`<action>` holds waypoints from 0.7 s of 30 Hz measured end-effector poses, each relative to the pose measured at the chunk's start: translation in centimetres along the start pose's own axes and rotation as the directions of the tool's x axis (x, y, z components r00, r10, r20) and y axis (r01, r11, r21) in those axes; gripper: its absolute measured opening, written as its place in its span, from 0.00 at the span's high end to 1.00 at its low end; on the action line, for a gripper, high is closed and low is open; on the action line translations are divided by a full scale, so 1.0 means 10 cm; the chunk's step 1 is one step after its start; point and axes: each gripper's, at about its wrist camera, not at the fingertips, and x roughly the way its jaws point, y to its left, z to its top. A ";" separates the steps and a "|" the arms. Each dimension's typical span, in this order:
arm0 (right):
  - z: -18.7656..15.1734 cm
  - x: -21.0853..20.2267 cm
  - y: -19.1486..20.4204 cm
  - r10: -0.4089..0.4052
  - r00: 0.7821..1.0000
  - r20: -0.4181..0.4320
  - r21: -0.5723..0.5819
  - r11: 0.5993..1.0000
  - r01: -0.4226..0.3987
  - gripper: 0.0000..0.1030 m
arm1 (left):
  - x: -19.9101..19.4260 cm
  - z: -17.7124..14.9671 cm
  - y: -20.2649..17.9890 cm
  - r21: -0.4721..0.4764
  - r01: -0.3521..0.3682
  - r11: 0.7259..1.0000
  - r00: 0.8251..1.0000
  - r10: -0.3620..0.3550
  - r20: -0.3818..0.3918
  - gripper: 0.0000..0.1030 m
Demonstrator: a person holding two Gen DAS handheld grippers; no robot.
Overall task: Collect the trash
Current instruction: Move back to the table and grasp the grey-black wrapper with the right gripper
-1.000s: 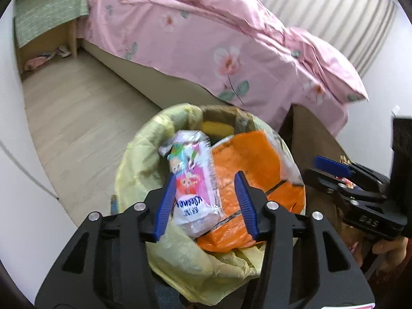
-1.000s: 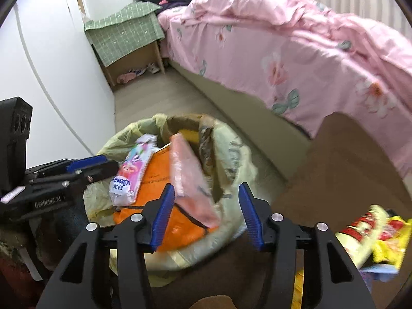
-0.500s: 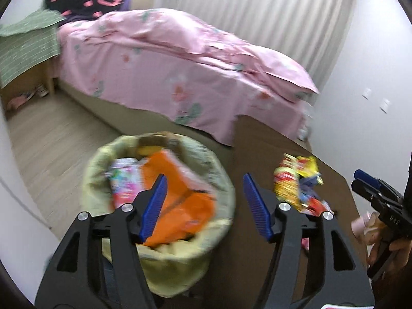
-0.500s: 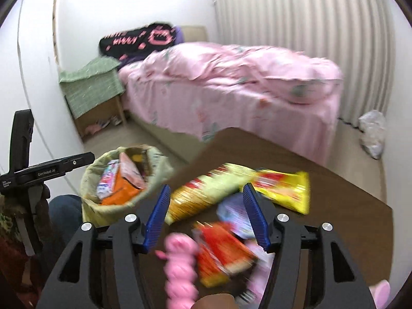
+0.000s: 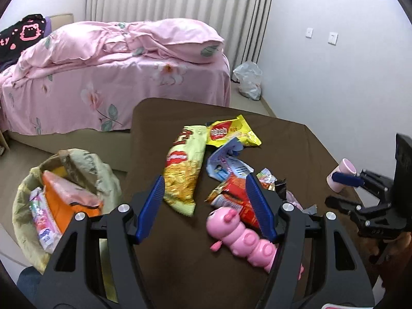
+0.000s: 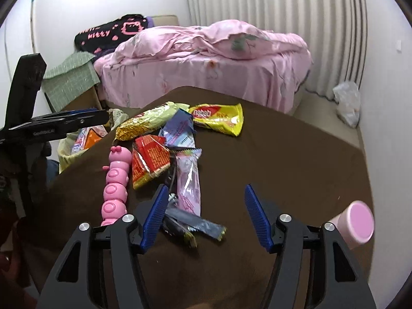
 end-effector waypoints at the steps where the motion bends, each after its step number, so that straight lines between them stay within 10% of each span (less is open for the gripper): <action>1: -0.04 0.03 -0.01 -0.002 1.000 -0.003 0.003 1.000 0.002 0.45 | 0.03 0.01 -0.03 -0.003 0.015 1.000 1.000 -0.015 -0.013 0.40; 9: -0.17 0.27 0.13 0.081 0.995 -0.057 -0.042 0.996 -0.084 0.45 | 0.20 -0.13 -0.32 0.005 0.084 0.996 0.992 -0.083 -0.098 0.40; 21: -0.20 0.01 -0.23 -0.030 1.000 0.003 0.043 0.999 0.030 0.45 | 0.13 -0.28 -0.64 -0.003 0.251 0.968 0.959 -0.249 -0.132 0.40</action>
